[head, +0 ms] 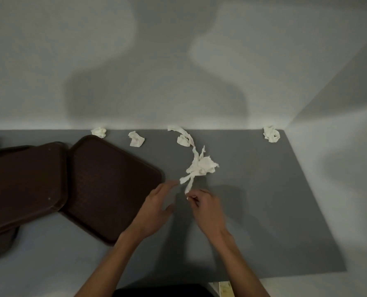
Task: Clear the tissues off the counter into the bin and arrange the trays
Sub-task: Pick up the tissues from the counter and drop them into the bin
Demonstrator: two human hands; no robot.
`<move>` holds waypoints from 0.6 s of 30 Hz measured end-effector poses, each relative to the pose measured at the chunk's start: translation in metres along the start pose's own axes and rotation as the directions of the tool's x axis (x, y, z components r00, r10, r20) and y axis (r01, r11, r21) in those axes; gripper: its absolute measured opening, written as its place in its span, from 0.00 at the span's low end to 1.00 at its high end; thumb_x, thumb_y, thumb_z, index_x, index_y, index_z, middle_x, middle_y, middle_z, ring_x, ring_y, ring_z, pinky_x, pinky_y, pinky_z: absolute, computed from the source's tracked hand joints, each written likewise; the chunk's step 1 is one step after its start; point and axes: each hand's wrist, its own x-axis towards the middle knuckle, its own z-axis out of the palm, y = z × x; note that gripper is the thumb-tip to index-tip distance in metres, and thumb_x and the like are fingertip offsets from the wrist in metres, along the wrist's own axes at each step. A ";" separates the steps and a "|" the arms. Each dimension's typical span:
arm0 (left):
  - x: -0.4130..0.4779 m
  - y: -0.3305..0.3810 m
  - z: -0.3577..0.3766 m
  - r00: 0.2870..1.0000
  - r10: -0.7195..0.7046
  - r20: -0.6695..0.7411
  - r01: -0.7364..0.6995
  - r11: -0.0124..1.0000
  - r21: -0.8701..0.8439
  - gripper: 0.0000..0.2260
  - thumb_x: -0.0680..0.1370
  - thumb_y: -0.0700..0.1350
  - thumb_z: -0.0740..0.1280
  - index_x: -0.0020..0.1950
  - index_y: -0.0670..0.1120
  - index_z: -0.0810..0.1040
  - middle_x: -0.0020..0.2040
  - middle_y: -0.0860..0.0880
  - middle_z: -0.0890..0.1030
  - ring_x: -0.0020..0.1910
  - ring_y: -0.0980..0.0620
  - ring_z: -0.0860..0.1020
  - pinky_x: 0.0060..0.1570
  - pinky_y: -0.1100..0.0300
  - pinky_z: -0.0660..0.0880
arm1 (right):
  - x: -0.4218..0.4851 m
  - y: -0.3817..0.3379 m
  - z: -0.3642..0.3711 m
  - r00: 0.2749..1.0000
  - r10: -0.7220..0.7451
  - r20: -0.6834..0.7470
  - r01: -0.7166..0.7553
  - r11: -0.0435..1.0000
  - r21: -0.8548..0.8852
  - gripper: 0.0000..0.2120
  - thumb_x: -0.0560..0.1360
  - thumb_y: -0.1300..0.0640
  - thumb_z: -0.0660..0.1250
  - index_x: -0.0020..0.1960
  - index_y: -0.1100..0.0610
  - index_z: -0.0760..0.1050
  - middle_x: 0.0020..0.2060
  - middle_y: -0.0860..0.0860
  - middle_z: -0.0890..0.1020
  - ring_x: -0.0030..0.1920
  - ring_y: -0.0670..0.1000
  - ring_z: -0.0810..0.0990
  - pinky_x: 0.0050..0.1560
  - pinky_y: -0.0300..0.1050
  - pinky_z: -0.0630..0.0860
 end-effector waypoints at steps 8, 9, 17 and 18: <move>0.047 0.023 0.014 0.991 0.123 -0.059 -0.126 0.991 -0.048 0.09 0.83 0.41 0.67 0.63 0.46 0.80 0.57 0.52 0.81 0.55 0.57 0.79 0.57 0.59 0.75 | 0.000 -0.062 -0.100 0.982 0.041 -0.187 0.026 0.939 0.343 0.09 0.76 0.62 0.78 0.48 0.48 0.88 0.45 0.35 0.87 0.46 0.37 0.86 0.50 0.28 0.78; 0.048 0.023 0.012 0.994 0.089 -0.065 -0.092 0.995 -0.044 0.07 0.83 0.42 0.67 0.60 0.47 0.80 0.54 0.53 0.81 0.51 0.58 0.79 0.53 0.60 0.75 | 0.001 -0.063 -0.109 0.977 0.050 -0.209 0.032 0.928 0.370 0.09 0.76 0.62 0.78 0.48 0.48 0.87 0.44 0.36 0.87 0.45 0.38 0.87 0.50 0.29 0.78; 0.044 0.021 -0.016 0.998 -0.054 -0.028 0.046 0.972 -0.230 0.07 0.85 0.44 0.64 0.55 0.49 0.83 0.47 0.54 0.83 0.43 0.56 0.80 0.44 0.59 0.74 | 0.003 -0.060 -0.132 0.876 0.267 -0.402 0.104 0.709 0.697 0.09 0.79 0.66 0.74 0.53 0.53 0.84 0.46 0.49 0.88 0.45 0.47 0.85 0.47 0.36 0.78; 0.042 0.024 -0.019 0.991 -0.131 -0.017 0.116 0.926 -0.360 0.08 0.86 0.45 0.63 0.55 0.48 0.83 0.47 0.51 0.84 0.42 0.57 0.79 0.45 0.58 0.74 | 0.004 -0.056 -0.126 0.864 0.294 -0.408 0.090 0.709 0.700 0.10 0.80 0.65 0.74 0.55 0.51 0.83 0.47 0.49 0.87 0.45 0.47 0.84 0.46 0.37 0.78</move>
